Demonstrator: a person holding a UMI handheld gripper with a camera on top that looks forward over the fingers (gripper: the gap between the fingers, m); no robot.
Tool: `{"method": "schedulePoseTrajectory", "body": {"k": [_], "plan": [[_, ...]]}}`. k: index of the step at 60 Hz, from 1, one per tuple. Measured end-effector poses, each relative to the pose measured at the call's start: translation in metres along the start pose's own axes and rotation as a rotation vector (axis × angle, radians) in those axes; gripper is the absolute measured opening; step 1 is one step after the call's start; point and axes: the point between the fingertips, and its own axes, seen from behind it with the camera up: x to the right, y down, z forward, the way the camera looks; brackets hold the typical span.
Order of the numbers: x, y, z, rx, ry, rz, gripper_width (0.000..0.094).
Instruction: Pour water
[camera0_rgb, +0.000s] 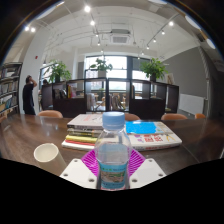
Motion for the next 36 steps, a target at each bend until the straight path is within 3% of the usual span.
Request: {"method": "schedulePoseTrajectory", "body": {"k": [15,23,30,36], "plan": [[0.004,0.02,0.001,0.01,-0.015,0.007,0.0357],[-0.001,0.022,-0.005,-0.016,-0.007,0.012,0.048],[0.008,0.031,-0.021,-0.059,0.021,0.058,0.0712],[0.006,0.042,-0.05,-0.091,0.025,0.088,0.0802]]}}
